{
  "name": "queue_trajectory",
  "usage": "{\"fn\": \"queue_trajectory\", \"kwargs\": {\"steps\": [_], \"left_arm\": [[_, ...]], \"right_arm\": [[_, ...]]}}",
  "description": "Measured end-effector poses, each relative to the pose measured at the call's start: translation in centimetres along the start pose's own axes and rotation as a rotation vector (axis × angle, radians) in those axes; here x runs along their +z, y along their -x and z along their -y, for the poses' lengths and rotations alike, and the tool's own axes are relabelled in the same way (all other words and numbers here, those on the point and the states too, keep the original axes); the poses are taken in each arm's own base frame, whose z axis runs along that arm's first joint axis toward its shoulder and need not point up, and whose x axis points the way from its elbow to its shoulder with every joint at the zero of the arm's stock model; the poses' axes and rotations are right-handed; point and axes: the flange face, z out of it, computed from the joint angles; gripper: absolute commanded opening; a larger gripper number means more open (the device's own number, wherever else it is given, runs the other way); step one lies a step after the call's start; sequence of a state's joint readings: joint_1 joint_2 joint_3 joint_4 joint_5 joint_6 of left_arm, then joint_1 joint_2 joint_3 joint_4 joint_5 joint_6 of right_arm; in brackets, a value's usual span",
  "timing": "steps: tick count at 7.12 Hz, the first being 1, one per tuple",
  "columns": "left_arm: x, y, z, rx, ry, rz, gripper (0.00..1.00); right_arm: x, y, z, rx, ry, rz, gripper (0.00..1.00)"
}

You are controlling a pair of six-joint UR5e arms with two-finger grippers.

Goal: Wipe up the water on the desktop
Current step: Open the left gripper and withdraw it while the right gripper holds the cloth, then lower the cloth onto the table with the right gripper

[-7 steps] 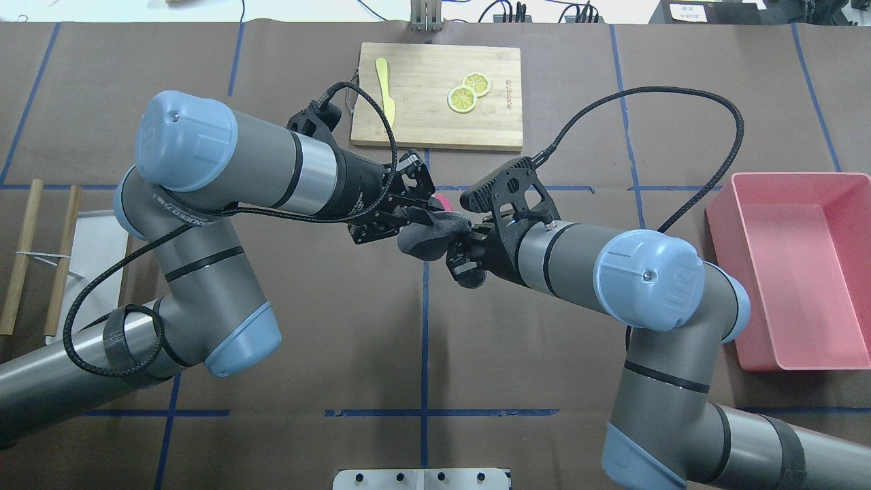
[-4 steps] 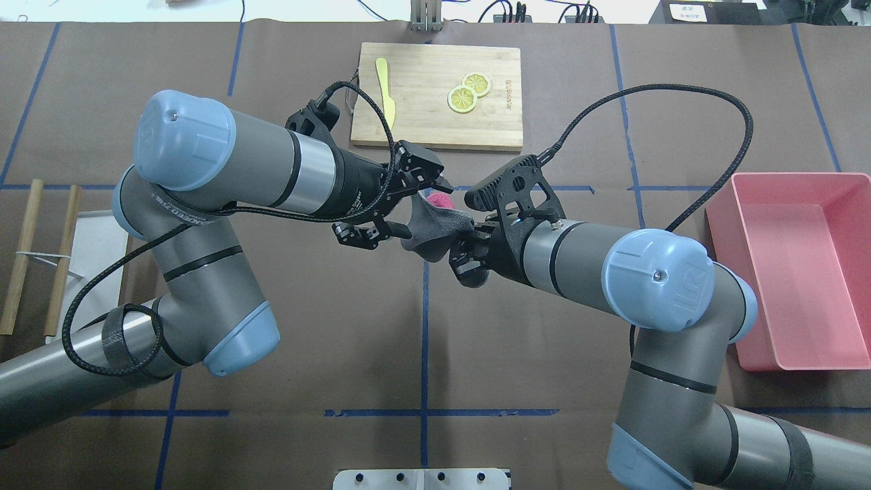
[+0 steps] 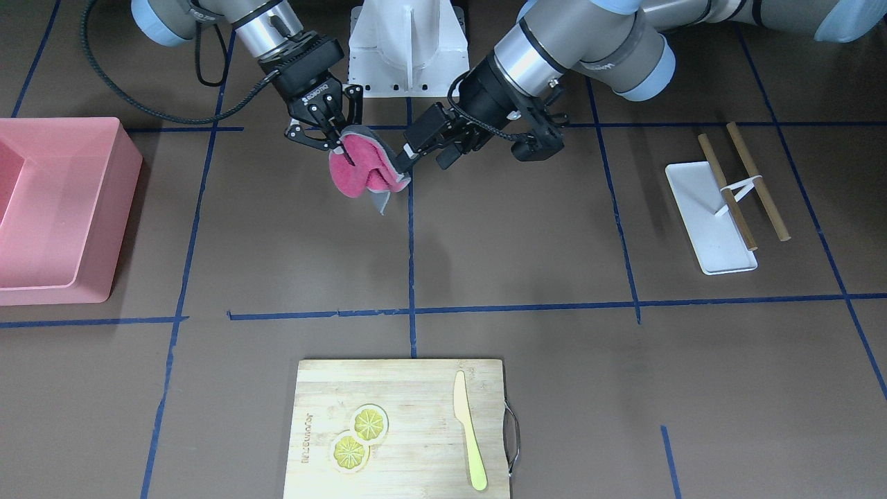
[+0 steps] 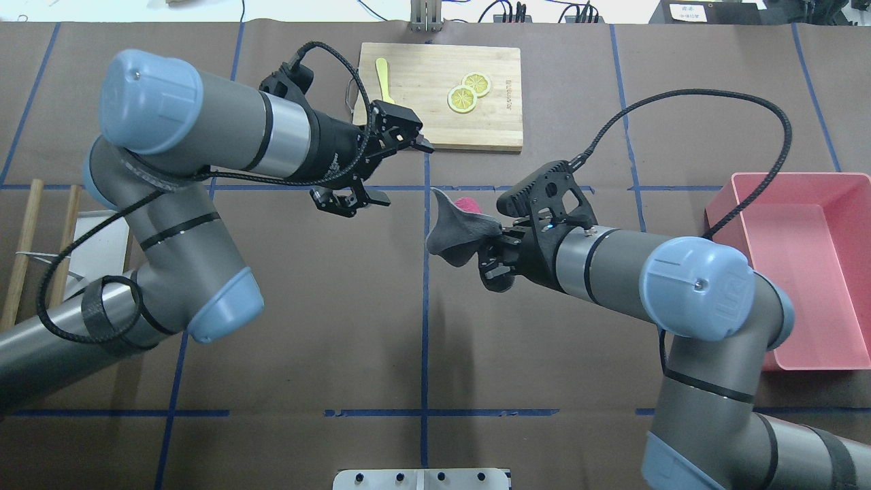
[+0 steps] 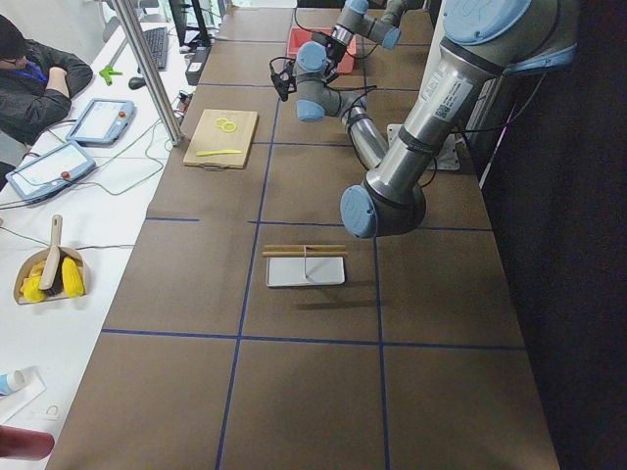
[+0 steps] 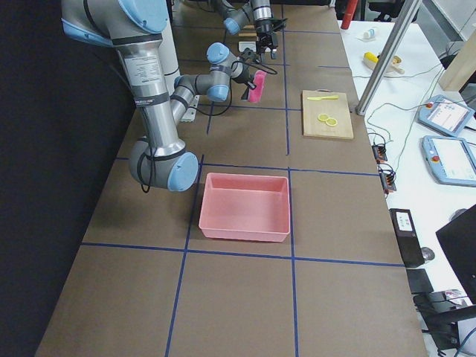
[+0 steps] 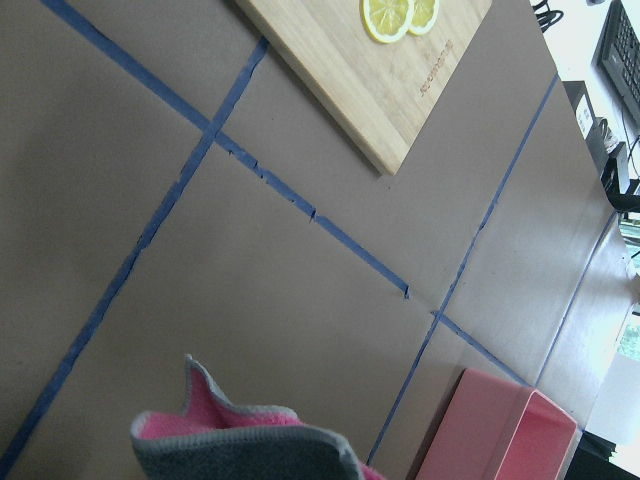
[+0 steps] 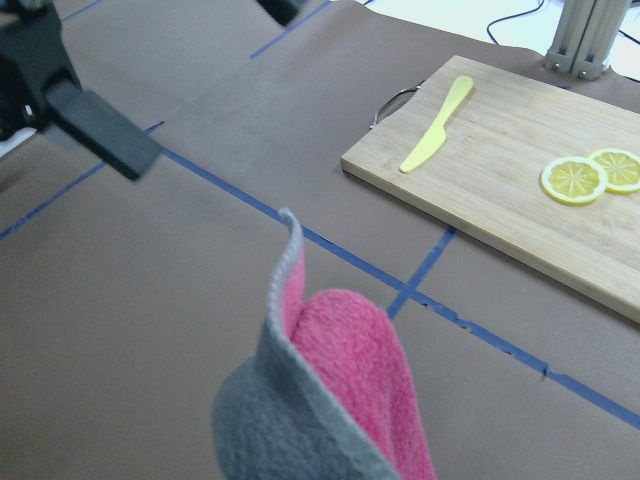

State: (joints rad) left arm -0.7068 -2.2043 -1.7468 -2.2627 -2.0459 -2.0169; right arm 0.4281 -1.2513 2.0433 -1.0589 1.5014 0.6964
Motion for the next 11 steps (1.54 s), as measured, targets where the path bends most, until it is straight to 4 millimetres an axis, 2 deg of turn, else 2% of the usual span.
{"fn": "queue_trajectory", "kwargs": {"steps": [2, 4, 5, 7, 9, 11], "left_arm": [[-5.0, -0.3, 5.6, 0.010, 0.020, 0.060, 1.00], [-10.9, -0.2, 11.4, 0.113, -0.053, 0.141, 1.00], [-14.0, 0.2, 13.4, 0.196, -0.103, 0.193, 1.00], [-19.4, 1.5, 15.1, 0.355, -0.160, 0.317, 1.00], [-23.6, 6.2, 17.1, 0.490, -0.178, 0.435, 1.00], [-28.0, 11.8, 19.9, 0.586, -0.181, 0.520, 1.00]], "right_arm": [[-1.3, -0.9, -0.7, -0.010, 0.073, -0.086, 0.00], [-2.0, -1.2, 0.2, -0.020, 0.166, -0.201, 0.00], [-1.9, -1.8, 0.6, -0.022, 0.211, -0.255, 0.00], [-1.5, -2.9, 0.6, -0.027, 0.311, -0.342, 0.00], [-0.8, -4.6, -0.1, 0.002, 0.453, -0.368, 0.00], [1.4, -9.2, -0.7, 0.078, 0.622, -0.352, 0.00]]}}
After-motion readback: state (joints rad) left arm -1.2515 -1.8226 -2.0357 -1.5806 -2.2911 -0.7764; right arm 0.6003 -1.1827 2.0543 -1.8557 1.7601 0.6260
